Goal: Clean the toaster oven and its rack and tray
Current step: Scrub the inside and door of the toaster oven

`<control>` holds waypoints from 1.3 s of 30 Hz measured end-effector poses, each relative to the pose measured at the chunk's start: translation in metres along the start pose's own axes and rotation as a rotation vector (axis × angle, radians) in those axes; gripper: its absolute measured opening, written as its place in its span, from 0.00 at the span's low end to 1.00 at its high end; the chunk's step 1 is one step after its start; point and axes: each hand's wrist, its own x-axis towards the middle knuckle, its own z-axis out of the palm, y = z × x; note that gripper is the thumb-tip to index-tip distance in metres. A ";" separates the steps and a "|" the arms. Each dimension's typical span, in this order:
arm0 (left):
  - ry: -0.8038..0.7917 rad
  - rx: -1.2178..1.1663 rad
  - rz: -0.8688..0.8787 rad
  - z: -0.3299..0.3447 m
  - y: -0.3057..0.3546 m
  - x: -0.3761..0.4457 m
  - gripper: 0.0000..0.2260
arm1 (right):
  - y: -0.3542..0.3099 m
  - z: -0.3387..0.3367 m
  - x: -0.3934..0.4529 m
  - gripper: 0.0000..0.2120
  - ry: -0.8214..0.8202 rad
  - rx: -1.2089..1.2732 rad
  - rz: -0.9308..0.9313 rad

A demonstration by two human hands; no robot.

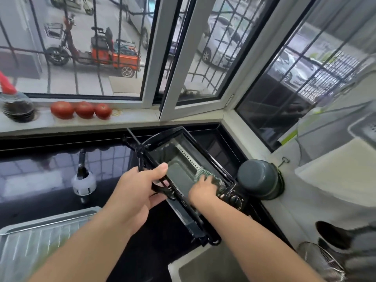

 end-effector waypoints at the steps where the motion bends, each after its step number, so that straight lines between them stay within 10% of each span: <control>1: 0.001 0.003 0.001 0.001 0.000 0.000 0.12 | 0.002 -0.001 -0.002 0.24 -0.037 -0.059 0.023; 18: -0.023 0.011 0.001 -0.002 -0.003 0.002 0.08 | 0.022 -0.036 -0.014 0.25 -0.195 -0.194 -0.107; 39: -0.055 -0.029 0.005 0.006 -0.004 -0.004 0.07 | 0.016 0.000 0.000 0.26 0.045 0.042 -0.017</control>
